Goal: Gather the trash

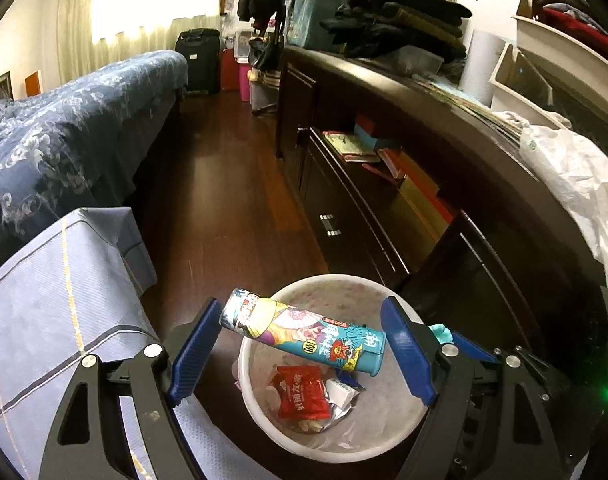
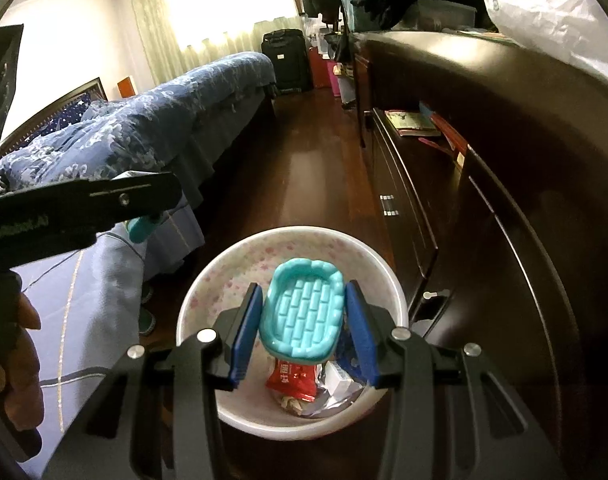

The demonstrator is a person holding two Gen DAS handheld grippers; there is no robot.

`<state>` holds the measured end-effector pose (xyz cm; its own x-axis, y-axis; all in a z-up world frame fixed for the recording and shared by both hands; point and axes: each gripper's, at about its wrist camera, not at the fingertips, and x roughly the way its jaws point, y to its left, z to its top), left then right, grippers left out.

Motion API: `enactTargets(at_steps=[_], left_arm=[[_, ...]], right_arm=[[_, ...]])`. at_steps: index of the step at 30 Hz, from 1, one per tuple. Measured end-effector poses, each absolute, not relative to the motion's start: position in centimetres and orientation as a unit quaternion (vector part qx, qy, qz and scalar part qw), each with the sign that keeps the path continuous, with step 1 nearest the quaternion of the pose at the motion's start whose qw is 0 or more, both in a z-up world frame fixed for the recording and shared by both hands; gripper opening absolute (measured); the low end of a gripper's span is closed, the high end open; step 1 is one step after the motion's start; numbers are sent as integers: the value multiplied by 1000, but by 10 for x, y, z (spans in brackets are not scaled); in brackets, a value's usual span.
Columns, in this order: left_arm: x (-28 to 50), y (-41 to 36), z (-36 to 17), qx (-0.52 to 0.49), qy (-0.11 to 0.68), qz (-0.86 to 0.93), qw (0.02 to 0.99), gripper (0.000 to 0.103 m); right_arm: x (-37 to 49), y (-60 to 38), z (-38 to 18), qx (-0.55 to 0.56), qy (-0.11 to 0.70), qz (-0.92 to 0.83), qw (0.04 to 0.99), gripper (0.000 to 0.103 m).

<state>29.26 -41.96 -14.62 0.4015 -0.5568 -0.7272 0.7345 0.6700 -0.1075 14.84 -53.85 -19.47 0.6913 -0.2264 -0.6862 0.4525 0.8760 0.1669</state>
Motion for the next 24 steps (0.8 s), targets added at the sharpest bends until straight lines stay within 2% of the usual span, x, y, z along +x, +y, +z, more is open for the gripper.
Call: enactTargets(at_steps=[10,12,15,20,24], left_arm=[[300,-430,-159,116,407,-389,818,81],[300,-430,-158,113,407,-391,818,85],[300,-428,-153,108,403,-390,821,92],[300,-423,-144,98,394,-388,827,99],[296,-420,-139,99,390,-390,828,99]], right_arm=[[163,-546,-209,160,362,-191,898,45],[165,-546,-212,156,366,-194,896,47],[166,-545,-214,149,367,-203,895,59],[164,-542,-213,147,366,-205,896,60],[159,-539,-210,147,366,-205,896,61]])
